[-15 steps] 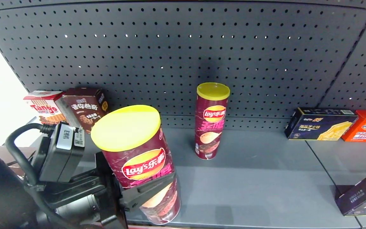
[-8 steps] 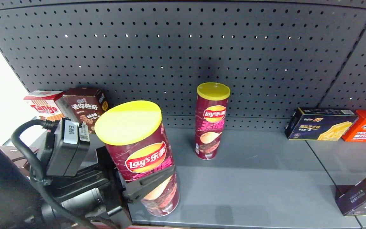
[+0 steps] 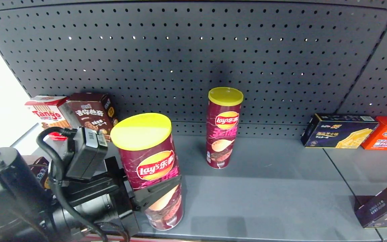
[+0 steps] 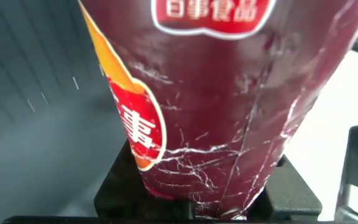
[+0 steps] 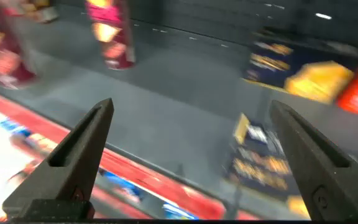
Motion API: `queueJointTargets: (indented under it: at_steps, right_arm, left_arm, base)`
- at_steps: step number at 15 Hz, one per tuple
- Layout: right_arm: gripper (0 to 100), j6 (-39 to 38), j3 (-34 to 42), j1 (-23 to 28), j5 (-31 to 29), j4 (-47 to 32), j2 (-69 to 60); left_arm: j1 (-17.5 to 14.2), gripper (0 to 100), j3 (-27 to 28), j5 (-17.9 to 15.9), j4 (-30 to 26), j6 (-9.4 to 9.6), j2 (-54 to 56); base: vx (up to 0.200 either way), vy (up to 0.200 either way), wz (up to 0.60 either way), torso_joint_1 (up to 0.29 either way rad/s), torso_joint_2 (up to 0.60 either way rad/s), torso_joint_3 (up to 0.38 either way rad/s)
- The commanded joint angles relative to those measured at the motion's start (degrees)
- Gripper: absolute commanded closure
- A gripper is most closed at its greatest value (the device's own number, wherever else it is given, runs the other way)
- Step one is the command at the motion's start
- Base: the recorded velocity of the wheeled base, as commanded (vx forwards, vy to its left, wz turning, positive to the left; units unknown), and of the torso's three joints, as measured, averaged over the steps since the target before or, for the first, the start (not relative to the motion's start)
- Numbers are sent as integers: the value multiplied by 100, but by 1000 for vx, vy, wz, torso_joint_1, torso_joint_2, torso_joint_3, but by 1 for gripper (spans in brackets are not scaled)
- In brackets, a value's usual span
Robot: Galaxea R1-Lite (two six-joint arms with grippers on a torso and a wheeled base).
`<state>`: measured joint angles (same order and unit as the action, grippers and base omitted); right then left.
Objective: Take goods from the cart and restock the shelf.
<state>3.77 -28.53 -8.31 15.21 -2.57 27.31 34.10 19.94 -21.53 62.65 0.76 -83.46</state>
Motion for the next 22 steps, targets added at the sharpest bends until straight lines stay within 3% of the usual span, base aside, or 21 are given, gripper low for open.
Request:
queueJointTargets:
  at_steps: [1,2,3,5,8,11,19,22]
  right_arm:
    - [0,28,-645,-434,87,29,1198]
    - [0,36,-760,-452,96,29,1409]
    - [0,54,-935,-557,122,152,1778]
    - [0,63,-997,-830,113,495,2182]
    - [0,63,-935,-1445,166,1031,2868]
    - [0,54,-1015,-1709,263,1962,3764]
    - [0,72,-1639,-1735,1159,2331,4907]
    - [0,151,-1656,-1665,1405,3386,5601]
  left_arm:
    - [0,100,379,17,-402,-120,84]
    - [9,100,572,17,-684,-181,110]
    - [9,100,1011,-18,-1352,-234,198]
    - [9,100,1345,-106,-1747,-225,216]
    - [9,100,1495,-238,-1747,-225,189]
    - [-70,100,1345,-238,-1721,-207,207]
    - [-325,100,941,-220,-1721,-207,356]
    - [-334,100,968,-229,-1721,-207,356]
  base:
    - [0,0,0,0,0,0]
    - [0,0,0,0,0,0]
    - [0,0,0,0,0,0]
    - [0,0,0,0,0,0]
    - [0,0,0,0,0,0]
    - [0,0,0,0,0,0]
    - [0,0,0,0,0,0]
    - [0,0,0,0,0,0]
